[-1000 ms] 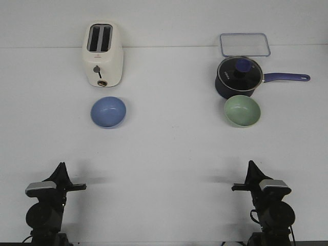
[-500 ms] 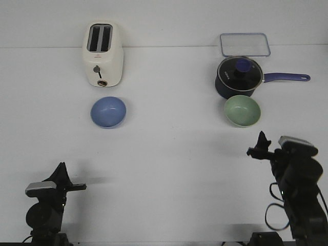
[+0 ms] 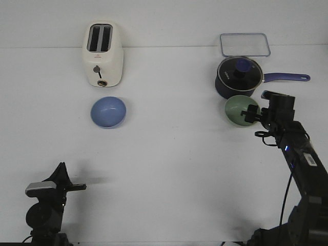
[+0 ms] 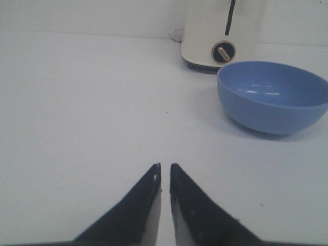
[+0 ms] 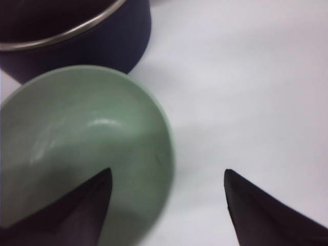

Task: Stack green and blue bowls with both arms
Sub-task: 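Reach the right gripper forward and grip the rim of the pale green bowl, then drag the green bowl toward the robot and center, then release it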

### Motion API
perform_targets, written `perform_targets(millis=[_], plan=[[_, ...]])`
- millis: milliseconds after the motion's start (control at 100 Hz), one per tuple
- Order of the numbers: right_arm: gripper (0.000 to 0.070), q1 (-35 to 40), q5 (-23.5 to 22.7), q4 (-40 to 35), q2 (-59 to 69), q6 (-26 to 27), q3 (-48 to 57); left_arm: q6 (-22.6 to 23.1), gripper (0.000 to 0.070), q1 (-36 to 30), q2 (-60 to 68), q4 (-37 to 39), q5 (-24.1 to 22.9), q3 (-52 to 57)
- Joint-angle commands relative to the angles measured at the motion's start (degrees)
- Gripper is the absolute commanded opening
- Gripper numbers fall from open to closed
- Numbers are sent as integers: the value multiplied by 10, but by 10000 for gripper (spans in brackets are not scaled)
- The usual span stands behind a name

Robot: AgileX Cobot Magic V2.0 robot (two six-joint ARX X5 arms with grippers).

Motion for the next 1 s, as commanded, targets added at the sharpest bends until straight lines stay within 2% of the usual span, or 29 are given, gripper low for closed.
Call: perform_targets(millis=[0,140,330,390,480,520,800,900,990], plan=[[455,-3,-15,18,31,13,20,3,14,1,-1,7,-1,-12],[440,-8,-28,55,73,37,24,3,14,1,-1,7,-1,-12],[340,-8,-28,83,102,51,24,2,14,1,-1,7,-1,-12],[258,-8,-28,82,104,53,24,3,14,1,-1,7,-1,-12],[35,-8,-26,83,104,53,24,2,14,1,-1,7,-1,-12],[1,-8,-27,82,104,53,24,3,14,1,-1,7,-1,-12],[1,-16,-54,55,64,57,24,2,14,1,-1,7,-1,-12],[1,-16,-83,20,16,57,24,3,14,1,-1,7,-1,-12],[1,-1,-89,-27,-34,57,22,2,14,1,-1,7,-1,-12]])
